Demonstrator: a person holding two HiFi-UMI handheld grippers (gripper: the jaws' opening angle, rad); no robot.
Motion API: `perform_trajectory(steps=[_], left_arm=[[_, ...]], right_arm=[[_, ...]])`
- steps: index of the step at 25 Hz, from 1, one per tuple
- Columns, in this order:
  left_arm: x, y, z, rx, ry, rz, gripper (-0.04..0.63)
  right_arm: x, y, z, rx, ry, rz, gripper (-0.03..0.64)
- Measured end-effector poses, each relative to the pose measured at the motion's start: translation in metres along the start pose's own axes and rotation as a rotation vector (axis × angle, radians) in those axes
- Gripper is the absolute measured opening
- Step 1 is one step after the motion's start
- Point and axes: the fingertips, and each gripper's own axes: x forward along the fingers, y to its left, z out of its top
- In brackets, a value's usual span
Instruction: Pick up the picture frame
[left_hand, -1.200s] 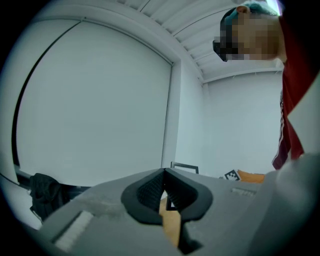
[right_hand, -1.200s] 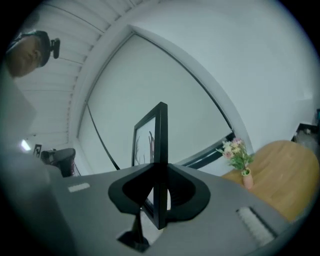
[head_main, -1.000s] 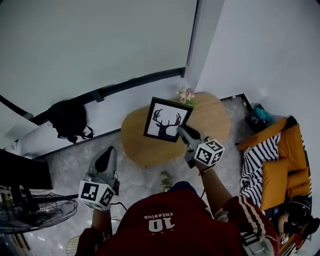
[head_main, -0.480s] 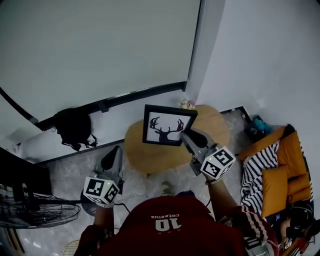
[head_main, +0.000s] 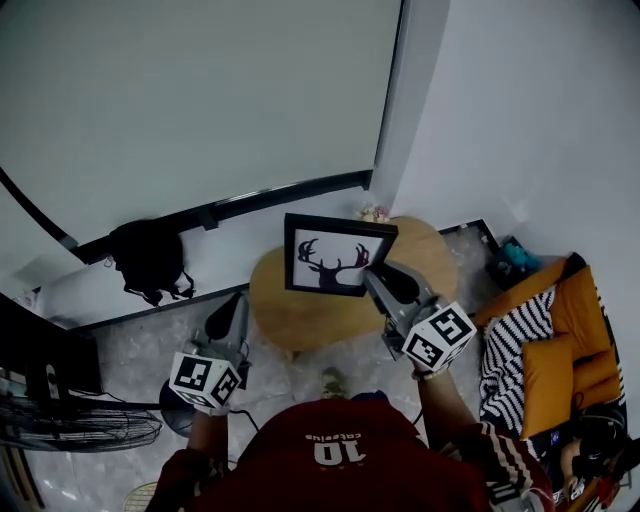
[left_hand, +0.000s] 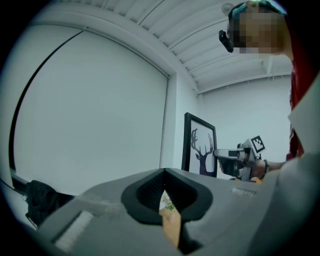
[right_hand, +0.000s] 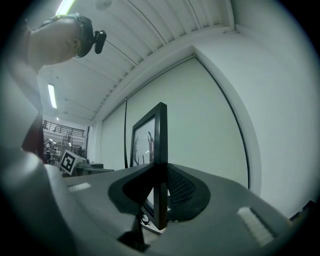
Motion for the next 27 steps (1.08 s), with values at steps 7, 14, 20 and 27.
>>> perform_trajectory(steps=[7, 14, 20, 27], left_arm=[[0.002, -0.002, 0.003, -0.005, 0.006, -0.007, 0.003], [0.004, -0.002, 0.009, -0.008, 0.014, -0.017, 0.003], [0.002, 0.000, 0.008, -0.008, 0.020, -0.017, 0.003], [0.002, 0.002, 0.011, 0.004, 0.011, -0.037, 0.003]], right_arm=[[-0.001, 0.000, -0.003, -0.011, 0.029, -0.023, 0.072], [-0.001, -0.003, -0.003, -0.004, 0.051, -0.043, 0.072], [-0.002, -0.002, -0.002, 0.011, 0.054, -0.047, 0.072], [-0.002, 0.000, -0.001, 0.016, 0.040, -0.058, 0.072]])
